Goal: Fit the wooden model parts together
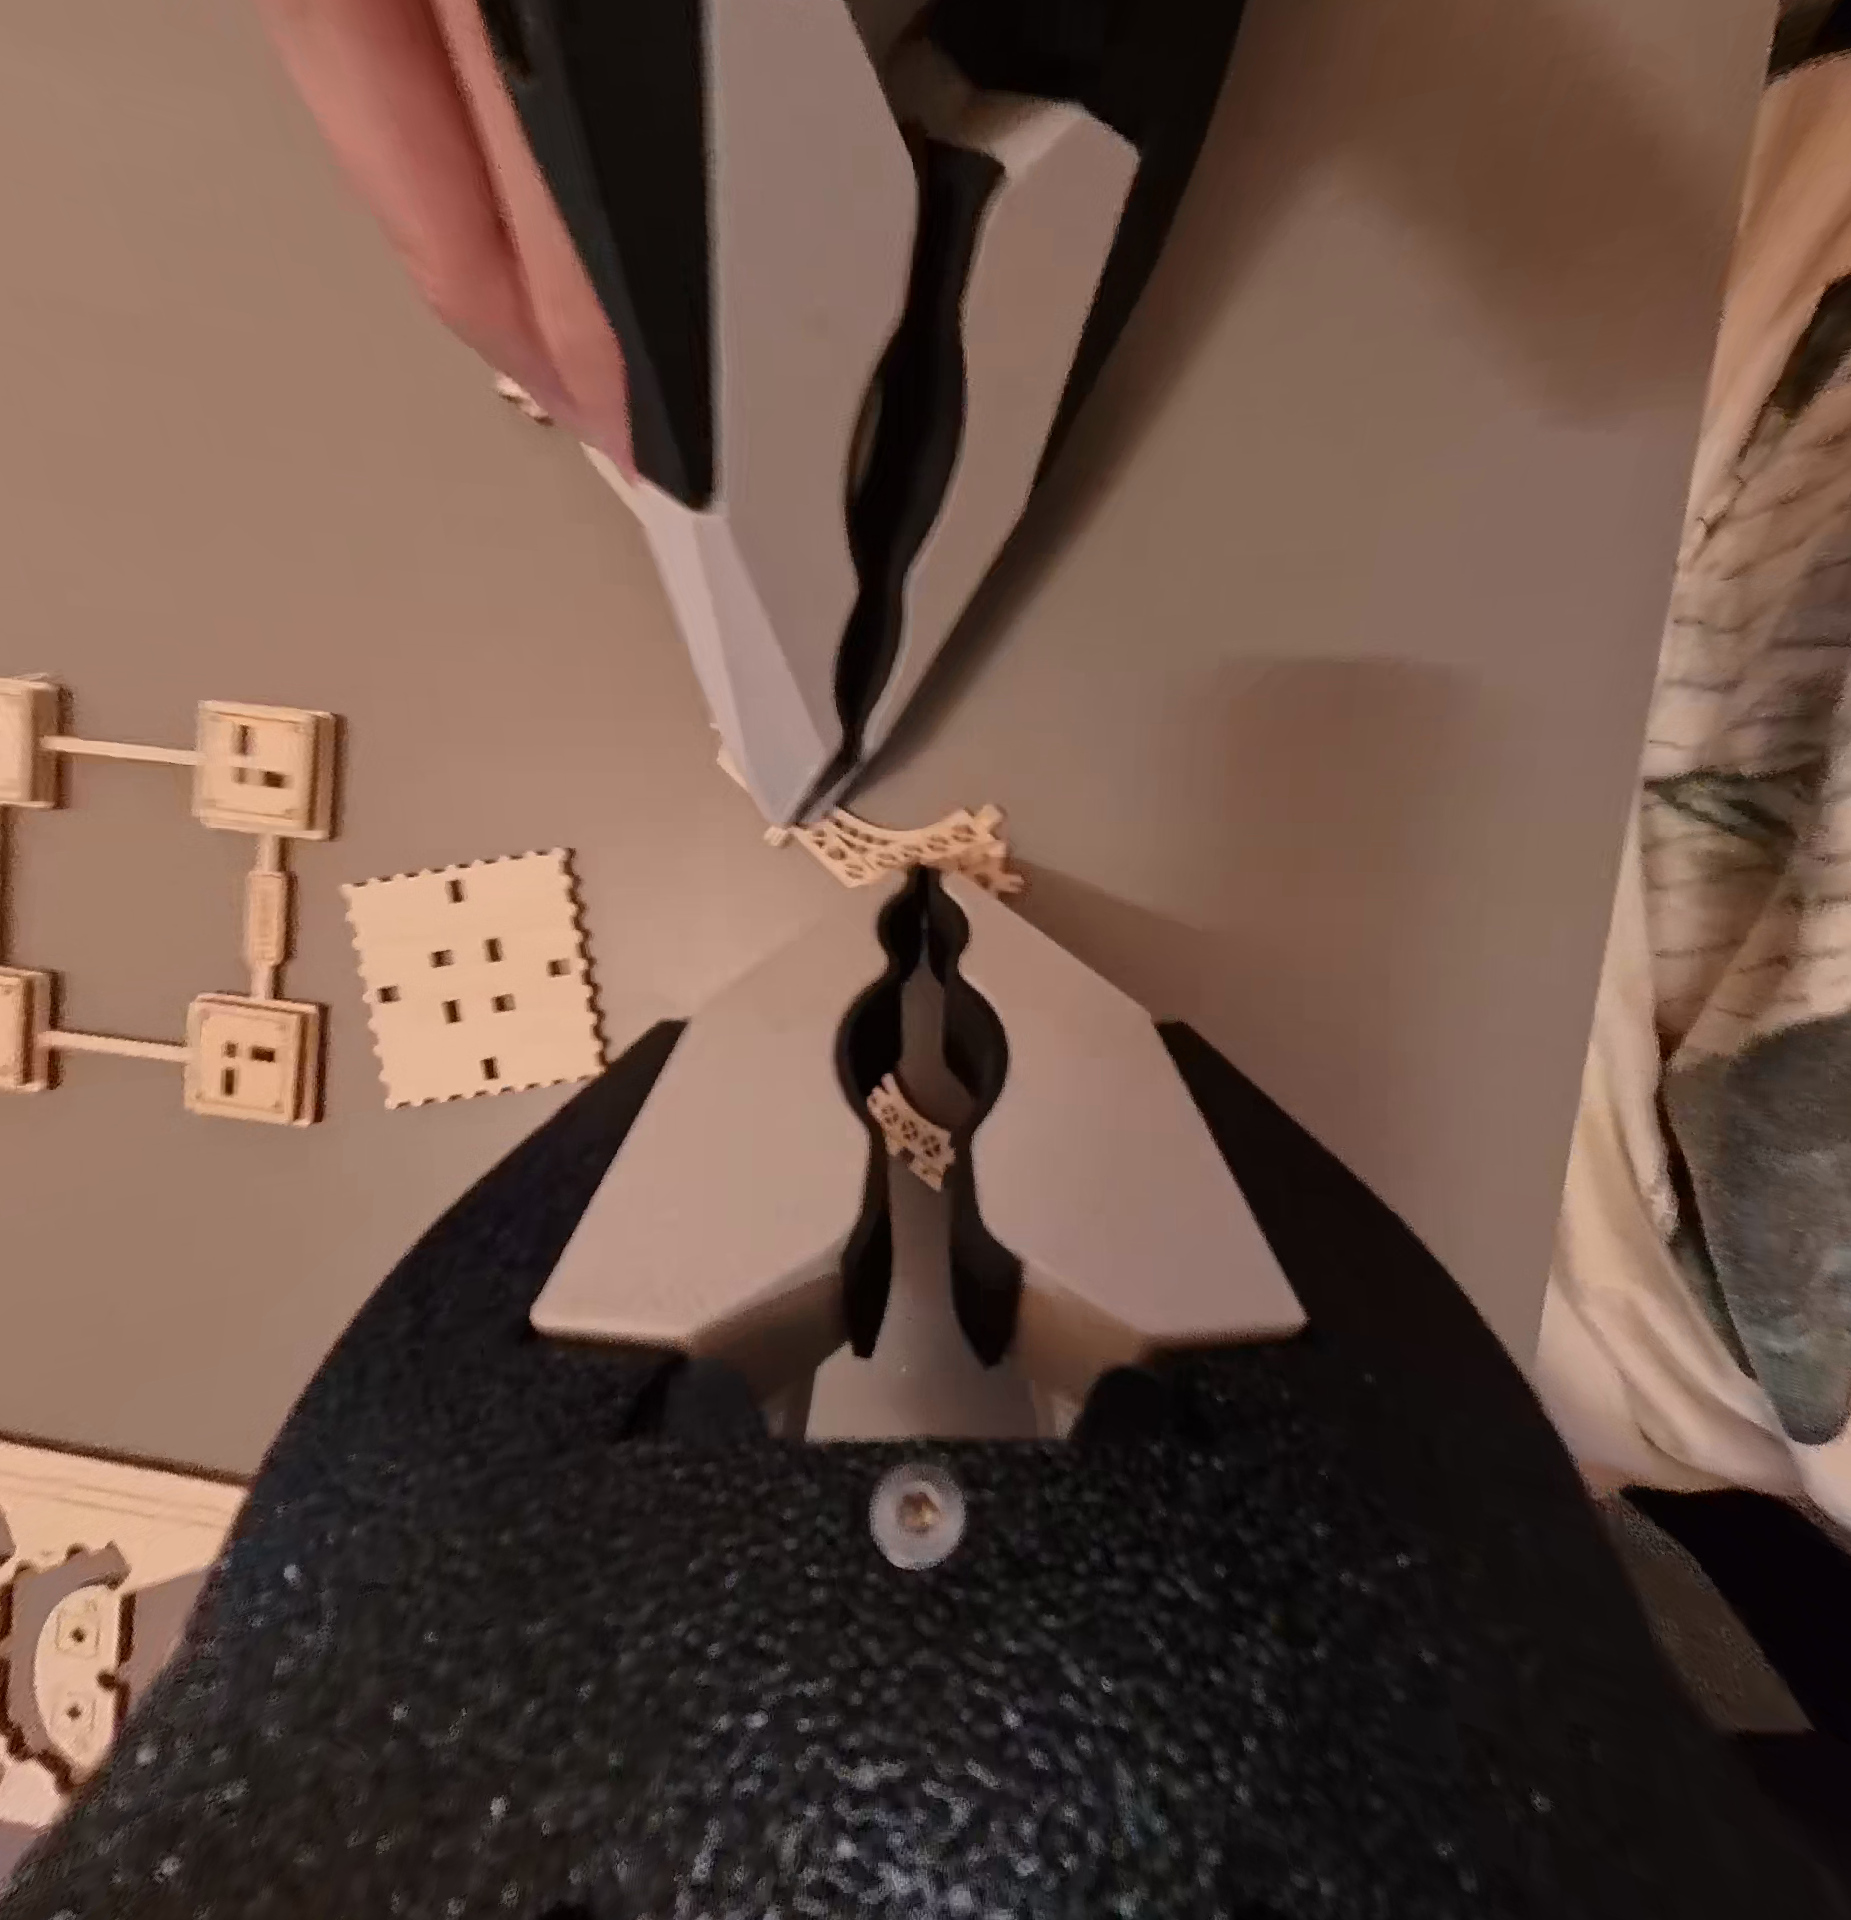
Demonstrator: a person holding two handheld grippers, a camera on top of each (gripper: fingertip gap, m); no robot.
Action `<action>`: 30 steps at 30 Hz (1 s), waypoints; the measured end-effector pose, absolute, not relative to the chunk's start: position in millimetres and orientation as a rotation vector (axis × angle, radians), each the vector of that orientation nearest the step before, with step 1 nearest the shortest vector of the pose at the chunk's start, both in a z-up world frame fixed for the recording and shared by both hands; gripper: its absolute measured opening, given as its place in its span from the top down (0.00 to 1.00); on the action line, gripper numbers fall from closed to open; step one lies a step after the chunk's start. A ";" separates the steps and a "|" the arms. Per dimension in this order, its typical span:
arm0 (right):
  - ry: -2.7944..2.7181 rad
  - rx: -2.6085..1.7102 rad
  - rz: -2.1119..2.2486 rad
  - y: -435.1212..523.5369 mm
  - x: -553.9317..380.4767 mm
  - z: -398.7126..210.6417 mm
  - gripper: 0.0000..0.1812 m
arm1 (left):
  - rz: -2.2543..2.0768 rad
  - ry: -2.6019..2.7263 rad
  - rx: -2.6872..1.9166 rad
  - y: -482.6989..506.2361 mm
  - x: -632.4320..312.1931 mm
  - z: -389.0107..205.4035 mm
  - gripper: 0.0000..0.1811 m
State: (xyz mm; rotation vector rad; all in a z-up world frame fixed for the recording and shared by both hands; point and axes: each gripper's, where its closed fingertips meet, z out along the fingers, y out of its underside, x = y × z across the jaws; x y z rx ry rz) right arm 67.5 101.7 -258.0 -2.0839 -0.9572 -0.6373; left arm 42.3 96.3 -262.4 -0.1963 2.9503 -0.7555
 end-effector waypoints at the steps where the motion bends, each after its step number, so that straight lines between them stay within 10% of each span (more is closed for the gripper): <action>1: -0.955 -2.085 -0.637 101.9 67.6 -258.0 1.00 | -0.740 2.958 -0.191 95.7 41.5 -262.8 1.00; 20: -0.954 -2.076 -0.654 102.7 73.5 -257.0 1.00 | -0.964 2.814 -0.443 100.6 54.7 -234.3 1.00; 30: -0.826 -2.075 -0.411 90.6 70.2 -247.0 0.79 | -0.842 2.833 -0.217 118.6 49.7 -263.3 0.82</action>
